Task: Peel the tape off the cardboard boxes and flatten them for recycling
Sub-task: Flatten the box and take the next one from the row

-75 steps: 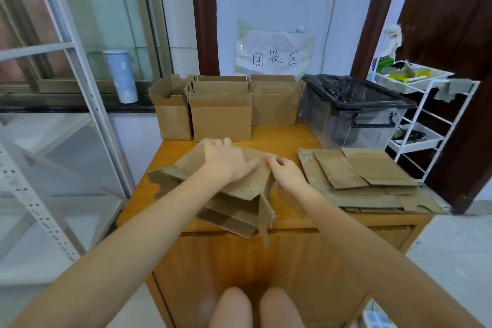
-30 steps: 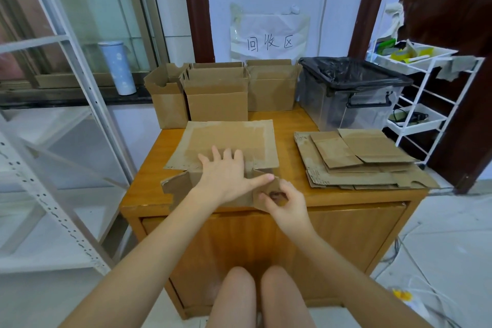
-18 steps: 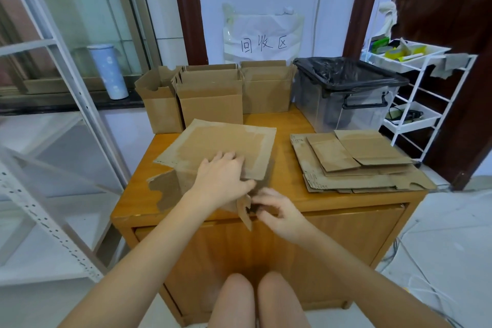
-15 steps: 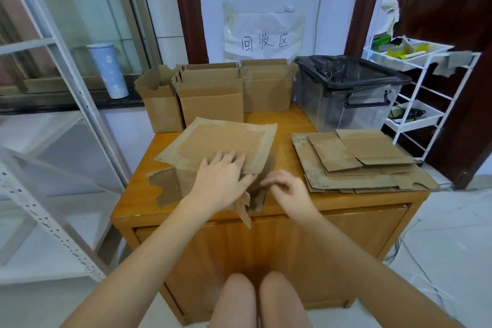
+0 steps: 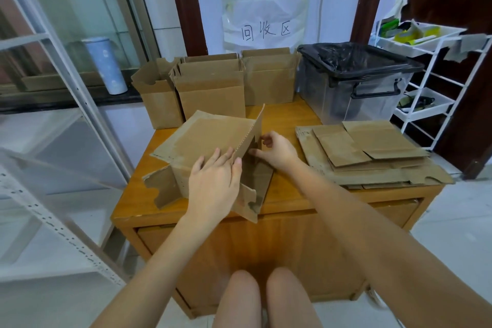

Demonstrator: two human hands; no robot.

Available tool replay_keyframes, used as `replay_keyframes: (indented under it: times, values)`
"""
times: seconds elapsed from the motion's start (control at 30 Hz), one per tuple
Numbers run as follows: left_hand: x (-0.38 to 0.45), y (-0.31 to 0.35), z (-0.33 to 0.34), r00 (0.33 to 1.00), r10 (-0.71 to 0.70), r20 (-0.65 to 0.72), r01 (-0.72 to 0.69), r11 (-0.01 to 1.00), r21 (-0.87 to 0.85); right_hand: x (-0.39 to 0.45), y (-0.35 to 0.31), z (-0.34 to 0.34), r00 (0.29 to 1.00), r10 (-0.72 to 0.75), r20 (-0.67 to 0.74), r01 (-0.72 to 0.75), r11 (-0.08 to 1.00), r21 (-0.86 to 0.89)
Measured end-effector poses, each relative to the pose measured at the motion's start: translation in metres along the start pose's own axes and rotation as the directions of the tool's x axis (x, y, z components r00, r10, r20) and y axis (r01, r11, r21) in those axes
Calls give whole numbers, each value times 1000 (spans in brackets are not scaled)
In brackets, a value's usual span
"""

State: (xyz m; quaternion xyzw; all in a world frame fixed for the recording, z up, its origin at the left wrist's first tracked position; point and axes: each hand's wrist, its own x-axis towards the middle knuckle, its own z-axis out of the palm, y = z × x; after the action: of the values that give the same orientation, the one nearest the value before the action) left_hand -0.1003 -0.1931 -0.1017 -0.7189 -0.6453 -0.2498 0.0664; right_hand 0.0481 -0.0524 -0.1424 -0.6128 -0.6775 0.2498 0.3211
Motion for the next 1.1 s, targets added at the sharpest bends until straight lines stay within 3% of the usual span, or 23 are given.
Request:
replay_keyframes:
  times: [0.13,0.4,0.63,0.77,0.87,0.97,1.1]
  values:
    - [-1,0,-1,1000,4,4,-4,1000,4,4,6,2,996,-41,-85,39,999,-26]
    - [1,-2,5,1000,23,-21,-22,1000,17,15,24,-10,993,-88,-72,87,996,-21]
    - [-3,-8,4,996,84,17,-85,995,59,33,18,-19,967,137,-217,-181,963,-200]
    - [1,-19,11,989,130,72,-136,987,86,37,3,-18,957,159,-242,-185,979,-87]
    - [7,-23,16,988,139,68,-143,988,56,28,-4,-28,925,54,-375,-19,995,96]
    - [16,-26,19,980,161,114,-162,987,0,19,-14,-46,941,-107,-320,189,953,238]
    - [31,-35,21,955,209,211,-197,978,-74,13,-26,-63,929,-290,-232,297,955,-2]
